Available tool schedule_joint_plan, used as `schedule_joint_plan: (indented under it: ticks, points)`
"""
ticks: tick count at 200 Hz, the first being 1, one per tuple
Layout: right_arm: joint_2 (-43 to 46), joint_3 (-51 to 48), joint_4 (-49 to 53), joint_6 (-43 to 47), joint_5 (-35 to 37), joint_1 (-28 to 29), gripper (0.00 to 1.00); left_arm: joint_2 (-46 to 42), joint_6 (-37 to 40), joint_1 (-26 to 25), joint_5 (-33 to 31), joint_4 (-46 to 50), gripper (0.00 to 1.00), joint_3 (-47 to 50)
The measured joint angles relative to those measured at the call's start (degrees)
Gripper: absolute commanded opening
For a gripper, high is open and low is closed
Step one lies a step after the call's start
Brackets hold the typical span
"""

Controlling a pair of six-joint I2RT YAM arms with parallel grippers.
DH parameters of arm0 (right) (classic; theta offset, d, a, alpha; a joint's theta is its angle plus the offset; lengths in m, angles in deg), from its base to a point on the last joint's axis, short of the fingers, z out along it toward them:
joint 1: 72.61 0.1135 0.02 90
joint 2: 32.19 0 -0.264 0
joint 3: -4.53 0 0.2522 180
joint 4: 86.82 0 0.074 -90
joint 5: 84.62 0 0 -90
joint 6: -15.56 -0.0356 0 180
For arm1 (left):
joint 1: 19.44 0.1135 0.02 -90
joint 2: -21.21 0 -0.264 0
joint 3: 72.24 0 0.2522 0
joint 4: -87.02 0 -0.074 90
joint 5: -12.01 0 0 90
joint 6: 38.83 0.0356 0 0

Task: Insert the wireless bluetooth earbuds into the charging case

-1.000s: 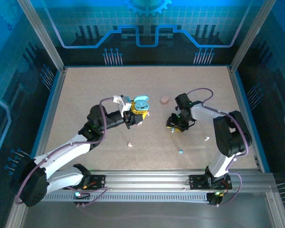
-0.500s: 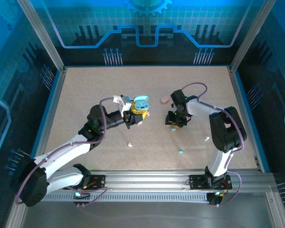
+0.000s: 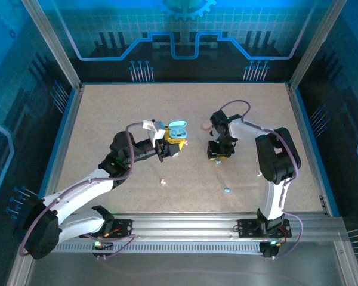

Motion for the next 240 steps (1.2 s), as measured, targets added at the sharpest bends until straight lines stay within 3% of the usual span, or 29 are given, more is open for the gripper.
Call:
schedule_joint_plan:
  ticks: [240]
  points:
    - [-1.11, 0.94, 3.5, -2.21, -0.63, 0.33, 0.24, -0.02, -0.02, 0.0, -0.44, 0.39, 0.32, 0.0]
